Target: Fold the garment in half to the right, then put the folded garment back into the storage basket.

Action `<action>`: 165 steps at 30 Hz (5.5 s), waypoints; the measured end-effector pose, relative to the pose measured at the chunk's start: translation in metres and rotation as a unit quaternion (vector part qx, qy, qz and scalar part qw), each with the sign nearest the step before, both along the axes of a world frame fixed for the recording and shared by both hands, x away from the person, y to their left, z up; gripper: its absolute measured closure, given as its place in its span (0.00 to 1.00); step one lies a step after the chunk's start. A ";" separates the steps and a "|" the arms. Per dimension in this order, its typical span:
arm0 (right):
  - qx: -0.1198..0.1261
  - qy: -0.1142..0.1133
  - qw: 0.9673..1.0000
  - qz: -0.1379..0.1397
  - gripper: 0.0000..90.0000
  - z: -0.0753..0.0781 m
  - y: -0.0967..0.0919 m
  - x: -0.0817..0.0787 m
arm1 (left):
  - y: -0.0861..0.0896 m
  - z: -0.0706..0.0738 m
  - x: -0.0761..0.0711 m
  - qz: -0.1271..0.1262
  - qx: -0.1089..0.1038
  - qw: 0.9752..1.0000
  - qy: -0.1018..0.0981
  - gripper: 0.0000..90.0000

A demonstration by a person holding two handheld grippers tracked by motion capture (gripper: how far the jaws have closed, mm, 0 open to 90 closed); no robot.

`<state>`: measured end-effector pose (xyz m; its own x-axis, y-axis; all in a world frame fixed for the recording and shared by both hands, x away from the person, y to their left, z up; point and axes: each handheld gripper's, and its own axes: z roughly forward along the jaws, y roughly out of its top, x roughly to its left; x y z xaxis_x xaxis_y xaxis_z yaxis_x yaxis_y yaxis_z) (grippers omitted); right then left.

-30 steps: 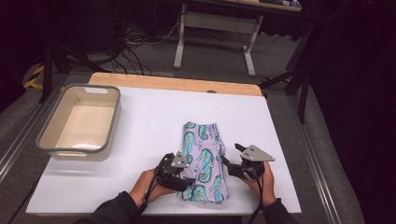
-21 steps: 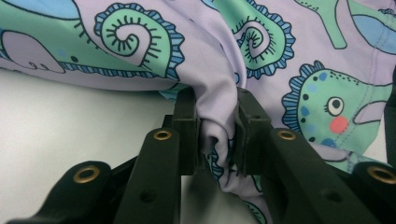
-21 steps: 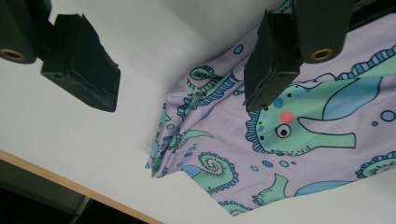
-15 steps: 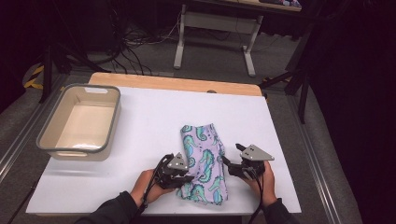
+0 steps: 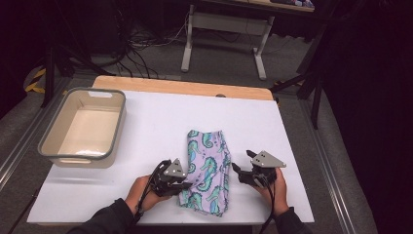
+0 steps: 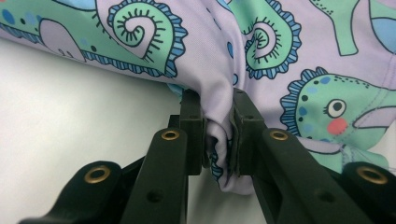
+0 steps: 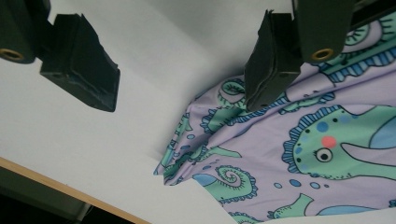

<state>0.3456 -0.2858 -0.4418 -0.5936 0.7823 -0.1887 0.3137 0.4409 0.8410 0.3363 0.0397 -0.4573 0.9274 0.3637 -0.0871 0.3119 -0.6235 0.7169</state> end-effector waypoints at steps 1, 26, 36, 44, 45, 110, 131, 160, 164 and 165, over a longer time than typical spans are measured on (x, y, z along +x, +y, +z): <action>0.001 0.000 1.000 0.000 0.31 0.000 0.000 0.000 | 0.002 0.000 -0.001 0.002 -0.001 1.000 -0.001 0.87; 0.006 0.001 1.000 0.006 0.31 -0.003 0.003 0.006 | 0.025 -0.003 -0.011 0.011 -0.004 1.000 -0.012 0.87; 0.042 0.028 0.998 0.030 0.24 0.006 0.022 0.034 | 0.027 -0.005 -0.015 0.015 -0.011 1.000 -0.008 0.87; 0.064 0.060 0.995 0.045 0.18 0.010 0.041 0.066 | 0.026 -0.005 -0.016 0.018 -0.011 1.000 -0.009 0.87; 0.053 0.067 0.995 0.044 0.18 0.009 0.052 0.078 | 0.026 -0.005 -0.016 0.018 -0.012 1.000 -0.008 0.87; 0.007 0.157 0.980 0.120 0.90 -0.010 0.090 0.099 | 0.023 -0.007 -0.016 0.014 -0.019 1.000 -0.010 0.87; 0.057 0.067 0.991 0.105 0.91 0.016 0.078 0.084 | 0.029 0.000 -0.010 0.011 -0.029 0.999 -0.033 0.87; 0.090 -0.024 0.989 0.112 0.91 0.073 0.115 0.089 | 0.058 0.023 0.005 0.050 -0.058 0.993 -0.092 0.88; 0.090 -0.029 0.989 0.116 0.91 0.080 0.121 0.092 | 0.062 0.026 0.005 0.057 -0.059 0.992 -0.100 0.88; 0.089 -0.031 0.989 0.116 0.91 0.081 0.122 0.092 | 0.063 0.027 0.005 0.057 -0.058 0.991 -0.103 0.88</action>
